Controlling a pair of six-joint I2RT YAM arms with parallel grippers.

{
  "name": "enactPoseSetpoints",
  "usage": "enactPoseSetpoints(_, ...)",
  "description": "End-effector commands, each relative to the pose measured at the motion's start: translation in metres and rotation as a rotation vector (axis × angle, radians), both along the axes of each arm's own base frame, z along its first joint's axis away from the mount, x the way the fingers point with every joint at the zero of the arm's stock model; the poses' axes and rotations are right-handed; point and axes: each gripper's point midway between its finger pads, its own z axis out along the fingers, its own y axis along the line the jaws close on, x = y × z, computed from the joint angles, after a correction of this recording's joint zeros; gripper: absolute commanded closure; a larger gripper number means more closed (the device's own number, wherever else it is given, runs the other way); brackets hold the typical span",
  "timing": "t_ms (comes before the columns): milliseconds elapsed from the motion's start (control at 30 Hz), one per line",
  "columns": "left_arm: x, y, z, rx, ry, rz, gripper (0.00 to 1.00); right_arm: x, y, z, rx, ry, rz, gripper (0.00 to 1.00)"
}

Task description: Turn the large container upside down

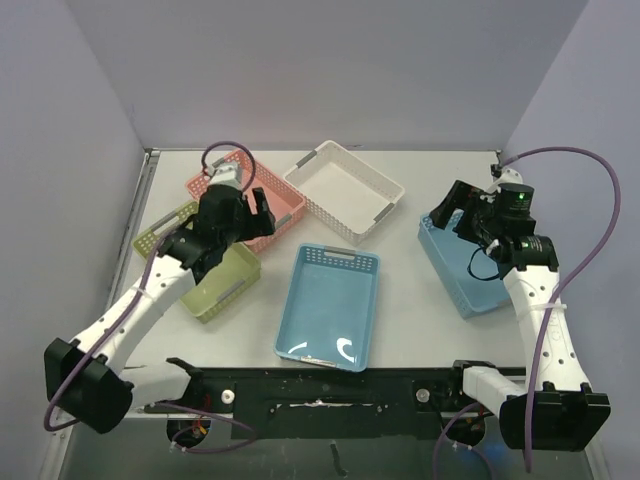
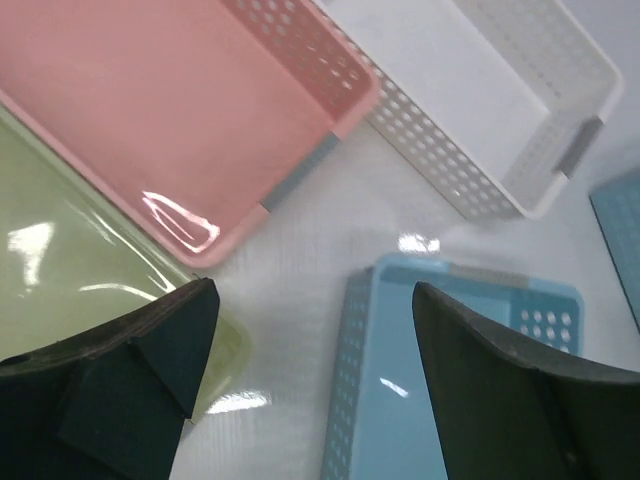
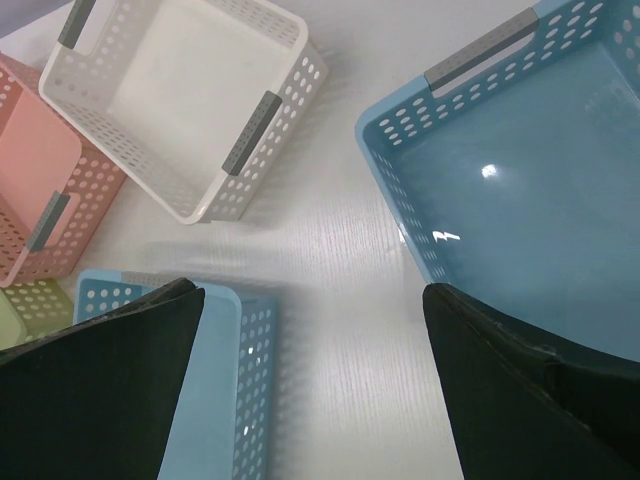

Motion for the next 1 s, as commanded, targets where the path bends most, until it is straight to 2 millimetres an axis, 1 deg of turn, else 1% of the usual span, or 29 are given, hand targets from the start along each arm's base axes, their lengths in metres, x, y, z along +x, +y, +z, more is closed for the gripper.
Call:
enactPoseSetpoints(0,-0.034,-0.053,0.060,-0.042,-0.280,-0.154,0.21,0.000,-0.008,0.000,-0.011,-0.017,-0.051,0.02)
enactPoseSetpoints(33,-0.040,-0.061,0.061,-0.027,-0.289,-0.155,0.22,-0.001,-0.008,-0.001,-0.009,-0.019,-0.056,0.01)
enactPoseSetpoints(67,-0.045,-0.068,0.056,-0.002,-0.273,-0.166,0.22,-0.002,-0.008,-0.003,-0.006,-0.023,-0.061,0.01)
enactPoseSetpoints(133,-0.053,-0.082,0.040,0.065,-0.212,-0.185,0.22,-0.003,-0.004,-0.004,0.008,-0.051,-0.058,0.02)
enactPoseSetpoints(167,-0.058,-0.089,0.033,0.095,-0.196,-0.192,0.22,-0.005,0.000,-0.004,0.016,-0.067,-0.054,0.02)
enactPoseSetpoints(267,-0.078,-0.112,0.024,0.142,-0.208,-0.233,0.22,-0.010,0.017,-0.006,0.030,-0.091,-0.036,0.02)
enactPoseSetpoints(333,-0.091,-0.122,0.013,0.135,-0.203,-0.266,0.22,-0.017,0.029,-0.019,0.027,-0.061,-0.058,0.02)
enactPoseSetpoints(433,-0.104,-0.129,-0.003,0.089,-0.175,-0.295,0.22,-0.033,0.048,-0.051,0.078,0.043,-0.105,0.02)
enactPoseSetpoints(533,-0.112,-0.123,-0.014,0.053,-0.161,-0.291,0.22,-0.051,0.078,-0.079,0.157,0.151,-0.088,0.02)
enactPoseSetpoints(567,-0.114,-0.118,-0.015,0.043,-0.163,-0.288,0.22,-0.059,0.093,-0.089,0.149,0.191,-0.054,0.02)
enactPoseSetpoints(633,-0.116,-0.109,-0.021,0.057,-0.142,-0.281,0.22,-0.071,0.110,-0.110,0.093,0.275,-0.025,0.02)
enactPoseSetpoints(667,-0.114,-0.103,-0.026,0.065,-0.116,-0.270,0.21,-0.076,0.118,-0.116,0.056,0.301,-0.009,0.03)
enactPoseSetpoints(733,-0.106,-0.091,-0.037,0.061,-0.046,-0.247,0.21,-0.080,0.135,-0.121,-0.001,0.318,0.023,0.02)
enactPoseSetpoints(833,-0.093,-0.079,-0.047,0.000,0.021,-0.233,0.22,-0.082,0.153,-0.131,-0.050,0.342,0.054,0.02)
enactPoseSetpoints(867,-0.091,-0.077,-0.048,-0.012,0.025,-0.228,0.22,-0.082,0.158,-0.135,-0.061,0.353,0.064,0.03)
enactPoseSetpoints(900,-0.089,-0.075,-0.048,-0.021,0.025,-0.225,0.22,-0.081,0.160,-0.140,-0.066,0.364,0.063,0.08)
enactPoseSetpoints(967,-0.088,-0.071,-0.049,-0.020,0.025,-0.218,0.22,-0.080,0.162,-0.150,-0.086,0.387,0.057,0.22)
